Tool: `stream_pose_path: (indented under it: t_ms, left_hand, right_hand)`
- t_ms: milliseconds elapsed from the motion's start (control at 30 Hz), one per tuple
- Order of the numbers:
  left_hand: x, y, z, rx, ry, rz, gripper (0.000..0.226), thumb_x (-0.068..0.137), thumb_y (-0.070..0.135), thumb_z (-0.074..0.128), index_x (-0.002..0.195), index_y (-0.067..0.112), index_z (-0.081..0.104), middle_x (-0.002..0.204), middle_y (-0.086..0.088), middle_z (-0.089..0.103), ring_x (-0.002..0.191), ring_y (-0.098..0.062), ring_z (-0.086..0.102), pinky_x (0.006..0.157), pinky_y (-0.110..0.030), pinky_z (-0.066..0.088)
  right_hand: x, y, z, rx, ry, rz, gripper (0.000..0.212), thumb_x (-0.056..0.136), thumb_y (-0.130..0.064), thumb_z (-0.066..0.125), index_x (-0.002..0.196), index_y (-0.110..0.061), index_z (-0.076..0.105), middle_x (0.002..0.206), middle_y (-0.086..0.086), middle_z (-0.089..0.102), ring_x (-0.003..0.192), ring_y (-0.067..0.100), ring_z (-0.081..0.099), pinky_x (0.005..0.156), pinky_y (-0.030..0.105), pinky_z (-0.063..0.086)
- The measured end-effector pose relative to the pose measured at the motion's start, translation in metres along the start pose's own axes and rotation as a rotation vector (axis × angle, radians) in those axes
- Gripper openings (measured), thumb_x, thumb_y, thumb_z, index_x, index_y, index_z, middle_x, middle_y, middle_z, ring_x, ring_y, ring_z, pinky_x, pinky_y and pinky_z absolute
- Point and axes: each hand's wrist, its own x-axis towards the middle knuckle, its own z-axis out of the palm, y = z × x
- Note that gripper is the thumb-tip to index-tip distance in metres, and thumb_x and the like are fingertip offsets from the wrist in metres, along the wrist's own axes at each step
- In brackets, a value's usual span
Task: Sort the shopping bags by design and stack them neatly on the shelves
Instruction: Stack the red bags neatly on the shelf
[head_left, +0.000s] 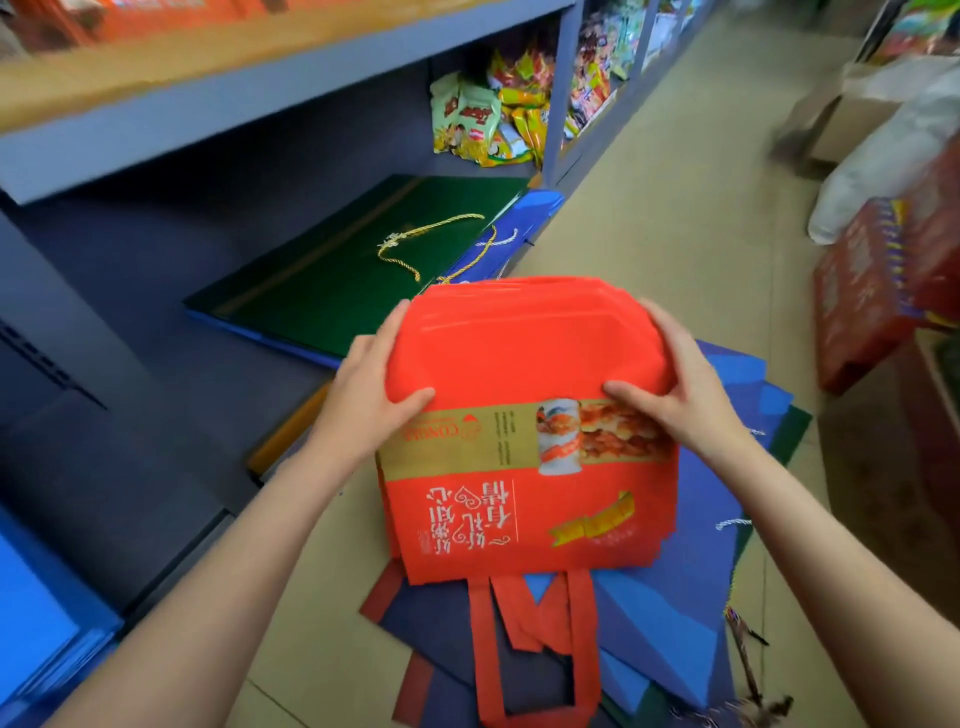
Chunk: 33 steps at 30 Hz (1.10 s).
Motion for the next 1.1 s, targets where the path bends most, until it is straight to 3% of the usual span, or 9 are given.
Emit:
stream_pose_path:
  t_ms: [167,333,467,600,667,800,933,1033,1100]
  left_hand:
    - [0.001,0.011,0.023,-0.138,0.049,0.011,0.086,0.071,0.046,0.065,0.138,0.052,0.012,0.115,0.002,0.035,0.115,-0.018,0.042,0.105,-0.029,0.031]
    - [-0.005,0.008,0.02,-0.169,0.175,0.04,0.076,0.083,0.021,0.069,0.142,0.038,0.023,0.108,-0.002,0.04,0.088,0.001,0.044,0.086,0.001,0.028]
    - [-0.014,0.009,0.012,-0.183,0.325,0.087,0.069,0.085,0.024,0.068,0.141,0.035,0.029,0.108,-0.002,0.038,0.094,0.002,0.041,0.087,0.005,0.025]
    - [-0.033,-0.001,0.015,-0.118,0.085,0.116,0.086,0.078,0.018,0.075,0.137,0.044,0.018,0.122,0.005,0.036,0.1,0.028,0.035,0.085,0.008,0.021]
    - [-0.034,-0.006,0.019,-0.124,0.078,0.117,0.085,0.078,0.012,0.074,0.136,0.041,0.019,0.125,0.006,0.034,0.1,0.035,0.028,0.085,0.009,0.02]
    - [-0.039,0.005,0.006,-0.136,0.194,0.085,0.077,0.083,0.009,0.069,0.139,0.033,0.021,0.122,0.009,0.035,0.101,0.036,0.027,0.087,0.008,0.02]
    - [-0.083,0.017,-0.055,-0.136,0.299,0.077,0.078,0.083,0.018,0.07,0.139,0.036,0.019,0.124,0.023,0.034,0.11,0.027,0.034,0.09,0.004,0.025]
    - [-0.132,0.008,-0.104,-0.164,0.453,-0.018,0.077,0.082,0.031,0.068,0.141,0.036,0.019,0.142,0.012,0.037,0.129,0.004,0.037,0.104,-0.009,0.029]
    - [-0.173,-0.002,-0.126,-0.191,0.581,-0.074,0.074,0.08,0.037,0.064,0.141,0.034,0.021,0.143,0.017,0.034,0.132,-0.001,0.036,0.107,-0.013,0.029]
  right_hand:
    - [-0.022,0.017,-0.002,0.048,0.061,0.101,0.095,0.069,-0.023,0.079,0.137,-0.044,0.016,0.124,-0.003,0.039,0.115,0.002,0.036,0.097,0.011,0.023]
    - [-0.021,0.01,0.004,0.067,0.12,0.033,0.085,0.072,-0.016,0.079,0.137,-0.035,0.026,0.123,-0.004,0.041,0.109,-0.009,0.035,0.092,-0.004,0.021]
    - [-0.013,0.003,-0.005,0.03,0.155,-0.095,0.079,0.071,-0.026,0.073,0.137,-0.03,0.029,0.124,-0.004,0.041,0.113,-0.008,0.035,0.098,0.0,0.021]
    - [-0.031,0.02,0.008,0.15,0.065,0.031,0.087,0.064,-0.038,0.075,0.128,-0.059,0.019,0.128,-0.047,0.03,0.117,-0.023,0.033,0.096,-0.001,0.024]
    - [-0.035,0.024,0.014,0.165,0.071,0.065,0.088,0.064,-0.032,0.073,0.128,-0.054,0.017,0.122,-0.056,0.024,0.113,-0.031,0.029,0.093,-0.004,0.024]
    - [-0.026,-0.002,0.013,0.133,0.143,0.03,0.082,0.067,-0.026,0.07,0.133,-0.033,0.022,0.13,-0.036,0.025,0.114,-0.031,0.026,0.098,-0.002,0.021]
    - [-0.003,-0.069,0.001,0.089,0.141,-0.214,0.081,0.07,-0.036,0.07,0.131,-0.046,0.018,0.134,-0.045,0.02,0.127,-0.02,0.022,0.11,0.009,0.017]
    - [0.01,-0.144,0.009,0.072,0.09,-0.386,0.076,0.074,-0.045,0.063,0.136,-0.052,0.019,0.139,-0.031,0.027,0.133,-0.003,0.028,0.114,0.021,0.02]
    - [0.008,-0.196,0.025,0.063,0.029,-0.506,0.075,0.077,-0.048,0.062,0.141,-0.045,0.023,0.135,-0.011,0.039,0.125,0.006,0.036,0.111,0.014,0.021]
